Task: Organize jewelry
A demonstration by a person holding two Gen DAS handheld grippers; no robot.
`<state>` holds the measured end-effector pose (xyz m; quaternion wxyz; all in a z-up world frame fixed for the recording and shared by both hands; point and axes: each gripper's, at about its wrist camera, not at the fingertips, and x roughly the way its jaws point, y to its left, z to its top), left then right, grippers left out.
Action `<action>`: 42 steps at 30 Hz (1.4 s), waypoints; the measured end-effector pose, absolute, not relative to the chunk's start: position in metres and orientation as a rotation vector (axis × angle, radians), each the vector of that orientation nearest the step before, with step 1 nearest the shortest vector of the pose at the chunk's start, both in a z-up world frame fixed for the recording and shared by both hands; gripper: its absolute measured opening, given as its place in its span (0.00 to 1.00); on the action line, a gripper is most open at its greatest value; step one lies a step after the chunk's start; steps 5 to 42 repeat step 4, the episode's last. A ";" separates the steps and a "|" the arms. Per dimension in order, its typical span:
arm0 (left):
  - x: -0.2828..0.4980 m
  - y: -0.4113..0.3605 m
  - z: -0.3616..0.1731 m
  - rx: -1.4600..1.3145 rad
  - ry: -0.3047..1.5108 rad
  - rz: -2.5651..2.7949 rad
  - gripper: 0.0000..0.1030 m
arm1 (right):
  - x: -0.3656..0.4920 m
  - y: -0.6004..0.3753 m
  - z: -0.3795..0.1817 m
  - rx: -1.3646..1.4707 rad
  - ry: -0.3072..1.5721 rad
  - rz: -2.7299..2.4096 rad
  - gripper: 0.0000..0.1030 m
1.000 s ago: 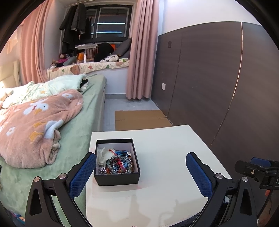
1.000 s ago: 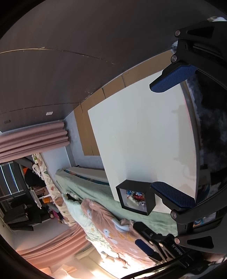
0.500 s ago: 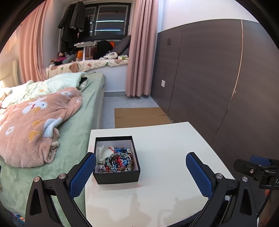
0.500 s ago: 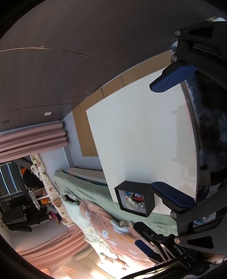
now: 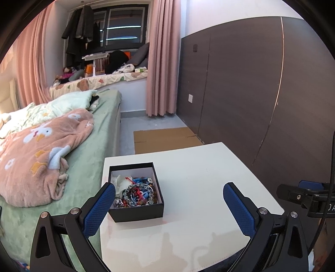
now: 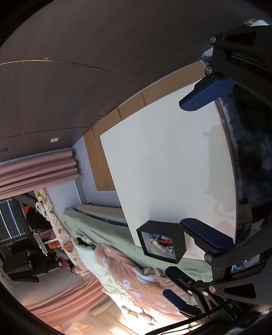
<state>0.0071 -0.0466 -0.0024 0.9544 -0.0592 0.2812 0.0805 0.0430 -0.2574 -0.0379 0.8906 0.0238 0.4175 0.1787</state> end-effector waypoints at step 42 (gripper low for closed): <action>0.006 -0.043 -0.001 -0.138 0.568 0.161 1.00 | 0.045 -0.259 -0.040 0.056 0.875 0.363 1.00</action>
